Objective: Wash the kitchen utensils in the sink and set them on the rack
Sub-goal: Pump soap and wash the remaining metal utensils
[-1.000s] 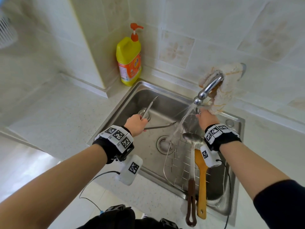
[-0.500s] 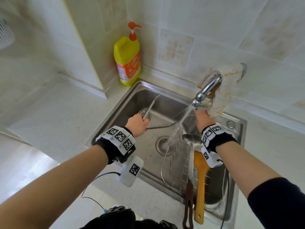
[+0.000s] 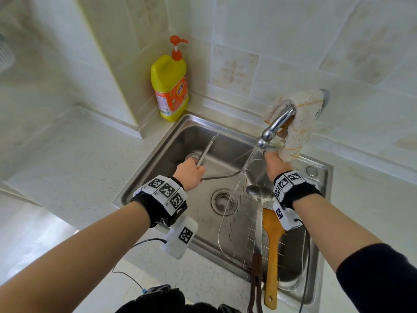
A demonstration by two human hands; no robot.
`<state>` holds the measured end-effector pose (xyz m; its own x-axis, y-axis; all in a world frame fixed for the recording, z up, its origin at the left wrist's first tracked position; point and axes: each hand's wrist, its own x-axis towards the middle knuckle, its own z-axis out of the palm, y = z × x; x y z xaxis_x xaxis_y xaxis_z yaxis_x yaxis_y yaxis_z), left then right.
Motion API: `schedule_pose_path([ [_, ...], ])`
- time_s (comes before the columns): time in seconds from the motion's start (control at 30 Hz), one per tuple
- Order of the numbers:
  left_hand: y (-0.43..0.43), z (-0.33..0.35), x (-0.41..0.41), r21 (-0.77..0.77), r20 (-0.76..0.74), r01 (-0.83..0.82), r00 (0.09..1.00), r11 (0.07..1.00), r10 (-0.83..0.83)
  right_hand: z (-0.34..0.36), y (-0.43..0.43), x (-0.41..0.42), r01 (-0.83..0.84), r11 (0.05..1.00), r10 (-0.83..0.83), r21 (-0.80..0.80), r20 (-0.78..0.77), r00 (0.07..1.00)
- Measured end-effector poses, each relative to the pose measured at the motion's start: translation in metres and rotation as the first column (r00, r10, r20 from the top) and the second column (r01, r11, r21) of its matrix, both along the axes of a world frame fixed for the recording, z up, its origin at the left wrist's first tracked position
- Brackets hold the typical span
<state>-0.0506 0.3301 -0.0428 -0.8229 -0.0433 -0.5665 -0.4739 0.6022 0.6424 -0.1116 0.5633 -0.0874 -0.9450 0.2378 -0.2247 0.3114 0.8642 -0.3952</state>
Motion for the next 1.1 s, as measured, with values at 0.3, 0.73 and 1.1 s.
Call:
schedule_pose_path([
  [0.3, 0.003, -0.004, 0.005, -0.01, -0.031, -0.037, 0.999, 0.999, 0.036, -0.009, 0.004, 0.008, -0.213, 0.952, 0.18, 0.218, 0.161, 0.97],
  [0.73, -0.002, -0.01, 0.007, -0.078, -0.136, 0.025, 0.99, 0.997, -0.035, -0.015, -0.042, 0.049, -0.665, 0.703, 0.675, 0.253, 0.056, 0.735],
  [1.1, 0.038, -0.02, -0.008, 0.012, -0.168, 0.279, 0.947, 0.96, -0.273, 0.005, 0.004, 0.06, -0.448, 0.788, 0.459, 0.423, 0.083, 0.885],
])
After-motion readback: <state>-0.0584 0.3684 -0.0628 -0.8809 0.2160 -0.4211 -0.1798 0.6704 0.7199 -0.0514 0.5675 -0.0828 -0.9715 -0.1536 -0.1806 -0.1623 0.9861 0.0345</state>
